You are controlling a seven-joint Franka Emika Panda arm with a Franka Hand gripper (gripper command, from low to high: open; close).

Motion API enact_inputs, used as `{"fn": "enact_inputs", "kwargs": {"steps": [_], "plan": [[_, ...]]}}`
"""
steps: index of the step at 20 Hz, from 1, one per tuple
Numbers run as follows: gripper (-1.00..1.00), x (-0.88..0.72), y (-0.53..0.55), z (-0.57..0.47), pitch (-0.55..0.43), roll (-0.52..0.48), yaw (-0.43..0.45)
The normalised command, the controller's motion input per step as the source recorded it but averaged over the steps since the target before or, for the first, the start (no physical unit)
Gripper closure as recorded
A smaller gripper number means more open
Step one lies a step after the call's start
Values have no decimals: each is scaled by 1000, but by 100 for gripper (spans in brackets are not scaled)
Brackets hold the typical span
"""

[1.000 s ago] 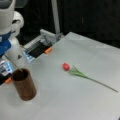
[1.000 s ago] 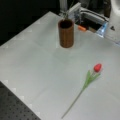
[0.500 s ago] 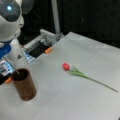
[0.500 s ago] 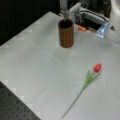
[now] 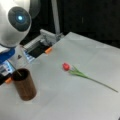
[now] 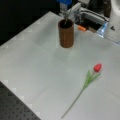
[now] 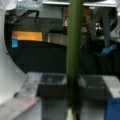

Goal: Flower insertion into a vase

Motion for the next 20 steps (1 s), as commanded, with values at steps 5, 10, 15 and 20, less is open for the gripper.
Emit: {"fn": "enact_inputs", "kwargs": {"steps": [5,10,15,20], "plan": [[100,262,-132,-9,179,-123,-57],[100,286,-45,-126,54,-119,-62],[100,252,3,-127,61,-109,-81],[100,265,72,-193,-45,-70,-123]]}}
